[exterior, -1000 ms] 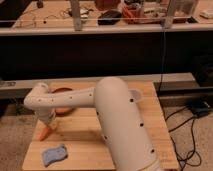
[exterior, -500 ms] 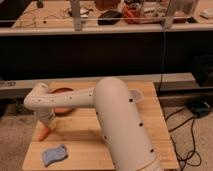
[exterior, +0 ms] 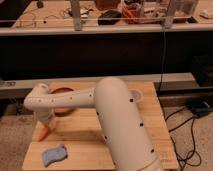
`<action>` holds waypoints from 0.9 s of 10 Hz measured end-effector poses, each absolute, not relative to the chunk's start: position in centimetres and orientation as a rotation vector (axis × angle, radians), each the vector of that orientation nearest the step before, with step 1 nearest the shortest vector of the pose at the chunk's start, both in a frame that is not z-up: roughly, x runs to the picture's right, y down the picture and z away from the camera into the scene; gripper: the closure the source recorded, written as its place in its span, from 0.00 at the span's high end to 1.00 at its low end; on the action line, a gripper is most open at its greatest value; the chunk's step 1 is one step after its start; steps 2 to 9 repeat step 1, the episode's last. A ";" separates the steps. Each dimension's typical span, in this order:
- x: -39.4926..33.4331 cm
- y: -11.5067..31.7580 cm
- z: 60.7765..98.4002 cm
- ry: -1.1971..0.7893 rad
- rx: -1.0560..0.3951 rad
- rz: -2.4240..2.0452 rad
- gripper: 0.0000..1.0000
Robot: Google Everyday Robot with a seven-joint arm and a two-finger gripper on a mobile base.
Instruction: Drag the pepper across the table
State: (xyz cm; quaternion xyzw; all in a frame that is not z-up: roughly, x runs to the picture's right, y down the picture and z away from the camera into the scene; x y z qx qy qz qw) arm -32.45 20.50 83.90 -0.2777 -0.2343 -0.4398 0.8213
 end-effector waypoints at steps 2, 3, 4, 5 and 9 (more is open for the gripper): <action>-32.2 20.2 83.8 -0.500 -0.591 -0.926 0.00; -32.2 20.2 83.8 -0.500 -0.591 -0.926 0.00; -32.2 20.2 83.8 -0.500 -0.591 -0.926 0.00; -32.2 20.2 83.8 -0.500 -0.591 -0.926 0.00; -32.2 20.2 83.8 -0.500 -0.591 -0.926 0.00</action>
